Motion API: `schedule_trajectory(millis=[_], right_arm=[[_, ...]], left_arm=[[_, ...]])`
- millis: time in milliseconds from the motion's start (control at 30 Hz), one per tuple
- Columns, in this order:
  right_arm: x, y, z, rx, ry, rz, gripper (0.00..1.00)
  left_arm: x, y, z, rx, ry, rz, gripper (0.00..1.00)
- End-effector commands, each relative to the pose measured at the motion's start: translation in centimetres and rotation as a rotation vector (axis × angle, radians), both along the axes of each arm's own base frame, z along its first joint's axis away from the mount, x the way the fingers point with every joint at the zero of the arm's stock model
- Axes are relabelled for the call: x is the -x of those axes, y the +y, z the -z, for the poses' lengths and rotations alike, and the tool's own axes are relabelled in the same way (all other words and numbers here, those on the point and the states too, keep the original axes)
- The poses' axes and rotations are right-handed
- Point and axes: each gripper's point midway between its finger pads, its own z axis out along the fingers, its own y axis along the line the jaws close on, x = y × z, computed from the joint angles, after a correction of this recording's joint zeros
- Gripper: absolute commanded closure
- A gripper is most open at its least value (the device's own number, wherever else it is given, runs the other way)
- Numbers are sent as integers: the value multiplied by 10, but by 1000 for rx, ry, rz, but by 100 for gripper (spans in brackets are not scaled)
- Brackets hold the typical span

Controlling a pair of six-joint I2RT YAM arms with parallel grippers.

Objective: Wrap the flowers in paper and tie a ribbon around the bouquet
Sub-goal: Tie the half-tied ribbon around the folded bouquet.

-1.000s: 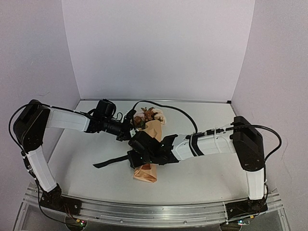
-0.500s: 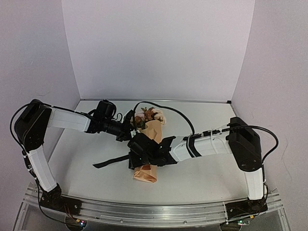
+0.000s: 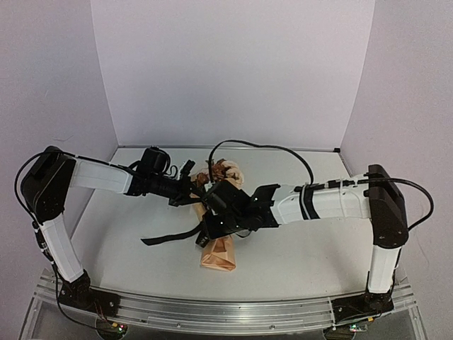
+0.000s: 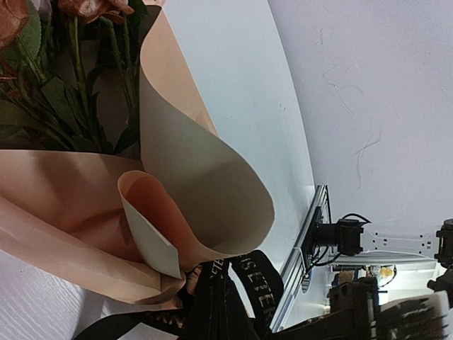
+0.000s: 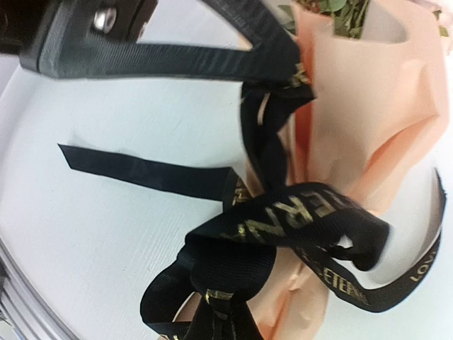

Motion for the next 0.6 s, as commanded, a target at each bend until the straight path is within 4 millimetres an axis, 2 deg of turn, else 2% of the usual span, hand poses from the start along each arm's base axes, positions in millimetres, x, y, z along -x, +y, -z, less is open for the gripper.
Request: schedule_trajectory(millis=[0,367,567], right_arm=[[2,-15,-19,2,43,2,100],[12,-38,-4,91,116,-56,95],[9,-46,0,137,126,-66,87]], left_arm=[[-5,6,-12,-4,-56,-27,100],[-1,10,-19,-3,-94,-30,100],[2,13,-13,-15,-87,-37,100]])
